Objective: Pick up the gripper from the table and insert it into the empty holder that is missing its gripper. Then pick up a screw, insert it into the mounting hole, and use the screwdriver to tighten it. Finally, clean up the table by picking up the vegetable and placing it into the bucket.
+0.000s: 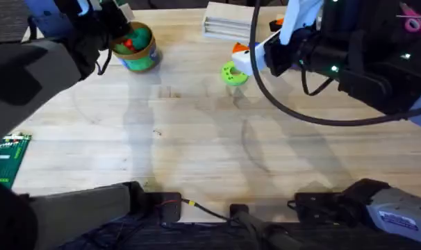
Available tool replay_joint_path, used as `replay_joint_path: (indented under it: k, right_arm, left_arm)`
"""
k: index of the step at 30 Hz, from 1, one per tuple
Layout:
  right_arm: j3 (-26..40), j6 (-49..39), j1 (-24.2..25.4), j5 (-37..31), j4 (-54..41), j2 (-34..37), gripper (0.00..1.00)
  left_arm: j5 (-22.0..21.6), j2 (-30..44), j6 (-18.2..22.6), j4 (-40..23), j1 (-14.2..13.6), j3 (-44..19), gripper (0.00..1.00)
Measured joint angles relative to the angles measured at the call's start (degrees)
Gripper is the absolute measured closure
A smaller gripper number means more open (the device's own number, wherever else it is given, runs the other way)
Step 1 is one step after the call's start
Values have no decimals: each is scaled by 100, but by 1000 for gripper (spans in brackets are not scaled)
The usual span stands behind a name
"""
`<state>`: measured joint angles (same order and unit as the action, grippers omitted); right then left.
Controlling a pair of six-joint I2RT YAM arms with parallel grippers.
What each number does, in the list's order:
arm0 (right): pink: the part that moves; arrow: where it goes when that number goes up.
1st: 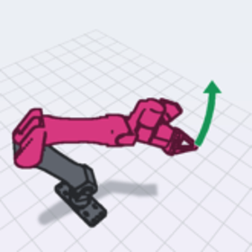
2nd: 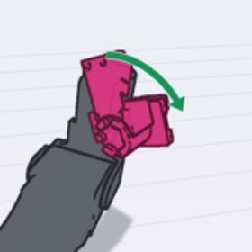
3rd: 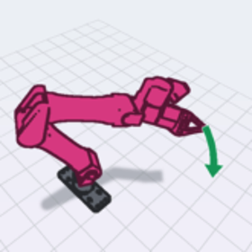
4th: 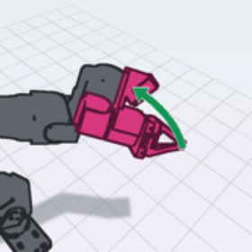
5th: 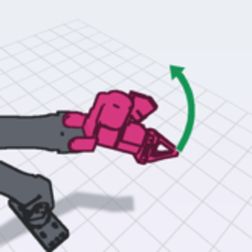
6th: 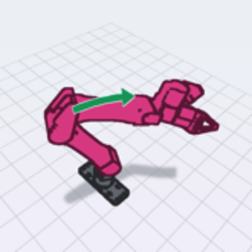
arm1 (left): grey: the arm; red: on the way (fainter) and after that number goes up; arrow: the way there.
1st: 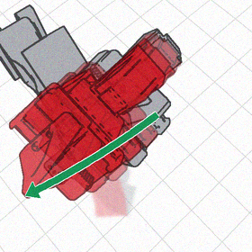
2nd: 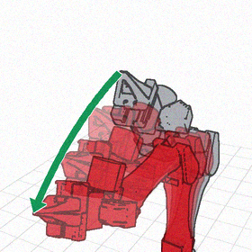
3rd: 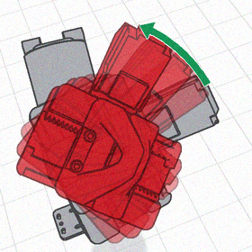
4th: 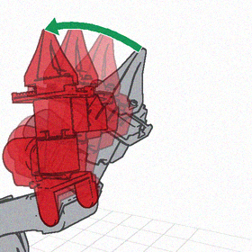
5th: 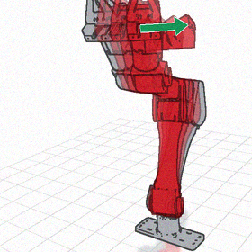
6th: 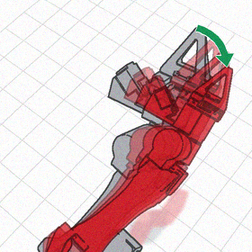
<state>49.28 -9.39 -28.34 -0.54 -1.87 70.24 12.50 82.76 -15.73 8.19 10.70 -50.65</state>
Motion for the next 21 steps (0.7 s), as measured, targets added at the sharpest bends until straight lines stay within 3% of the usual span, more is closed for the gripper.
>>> replay_joint_path:
  k: [13,16,18,21]
  right_arm:
    - [0,2,0,0,0,0,9]
    - [0,0,0,0,2,0,7]
    - [0,1,0,0,2,0,7]
    - [0,0,0,0,2,0,7]
  left_arm:
    - [-939,217,-61,-11,2,0,974]
    - [-1069,617,-61,-9,0,0,974]
    - [-1085,662,-64,-14,1,0,914]
    - [-1088,665,-76,8,0,0,658]
